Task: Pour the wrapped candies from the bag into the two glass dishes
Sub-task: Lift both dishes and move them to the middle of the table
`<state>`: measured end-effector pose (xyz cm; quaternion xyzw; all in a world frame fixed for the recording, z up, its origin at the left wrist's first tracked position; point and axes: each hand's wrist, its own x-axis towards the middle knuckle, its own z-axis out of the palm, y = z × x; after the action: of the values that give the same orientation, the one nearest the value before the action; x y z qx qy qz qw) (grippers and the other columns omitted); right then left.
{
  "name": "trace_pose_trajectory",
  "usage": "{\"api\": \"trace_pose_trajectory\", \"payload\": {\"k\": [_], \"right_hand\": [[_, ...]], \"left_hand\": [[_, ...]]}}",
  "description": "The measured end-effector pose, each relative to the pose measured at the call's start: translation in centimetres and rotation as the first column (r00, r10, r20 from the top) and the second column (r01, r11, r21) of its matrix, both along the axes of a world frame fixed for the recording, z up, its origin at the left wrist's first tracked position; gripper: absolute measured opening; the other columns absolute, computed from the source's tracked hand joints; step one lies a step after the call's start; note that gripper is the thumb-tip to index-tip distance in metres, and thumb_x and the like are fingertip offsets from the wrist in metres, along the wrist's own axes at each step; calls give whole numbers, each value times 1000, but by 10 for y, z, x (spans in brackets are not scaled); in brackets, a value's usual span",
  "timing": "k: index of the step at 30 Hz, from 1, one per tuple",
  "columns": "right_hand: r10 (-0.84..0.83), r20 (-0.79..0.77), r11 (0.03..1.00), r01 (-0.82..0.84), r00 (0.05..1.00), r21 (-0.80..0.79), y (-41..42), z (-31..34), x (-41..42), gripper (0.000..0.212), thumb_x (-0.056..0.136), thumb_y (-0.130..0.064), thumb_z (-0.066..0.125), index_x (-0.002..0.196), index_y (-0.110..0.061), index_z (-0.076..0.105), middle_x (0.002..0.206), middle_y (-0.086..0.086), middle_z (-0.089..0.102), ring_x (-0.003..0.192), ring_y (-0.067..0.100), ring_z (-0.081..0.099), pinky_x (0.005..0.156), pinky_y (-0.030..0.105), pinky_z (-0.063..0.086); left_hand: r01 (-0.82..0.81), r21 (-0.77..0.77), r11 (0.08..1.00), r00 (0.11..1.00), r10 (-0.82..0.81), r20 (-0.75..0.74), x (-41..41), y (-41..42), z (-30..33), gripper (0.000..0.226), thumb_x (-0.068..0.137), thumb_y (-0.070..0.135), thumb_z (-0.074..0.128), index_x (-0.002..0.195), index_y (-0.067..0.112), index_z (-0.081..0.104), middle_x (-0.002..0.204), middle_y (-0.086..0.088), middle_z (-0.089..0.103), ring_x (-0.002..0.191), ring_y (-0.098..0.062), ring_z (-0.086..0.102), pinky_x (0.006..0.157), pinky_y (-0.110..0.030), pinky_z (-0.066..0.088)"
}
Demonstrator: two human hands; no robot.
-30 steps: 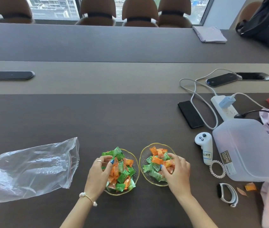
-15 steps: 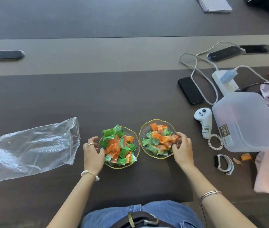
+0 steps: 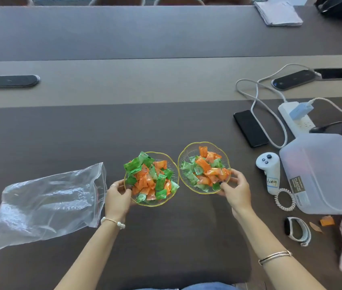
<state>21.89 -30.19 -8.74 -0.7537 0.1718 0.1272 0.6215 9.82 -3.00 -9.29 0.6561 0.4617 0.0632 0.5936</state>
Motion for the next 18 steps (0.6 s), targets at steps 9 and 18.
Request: {"api": "trace_pose_trajectory", "payload": {"k": [9,18], "right_hand": [[24,99,994,-34,995,105,112,52,147,40,77,4,64,113,-12,56,113,13,60,103,27,61,61,33,58],[-81,32,980,74,996,184,240,43,305,45,76,13,56,116,-7,50,109,13,57,97,33,63,71,42,56]], "left_hand": [[-157,-66,985,968,167,187,139,91,59,29,82,-6,52,111,-5,55,101,-16,62,88,-29,62,47,-20,56],[-161,-24,987,965,162,207,315,206,60,23,80,0,51,102,8,53,98,-13,64,69,-30,69,80,-46,56]]}}
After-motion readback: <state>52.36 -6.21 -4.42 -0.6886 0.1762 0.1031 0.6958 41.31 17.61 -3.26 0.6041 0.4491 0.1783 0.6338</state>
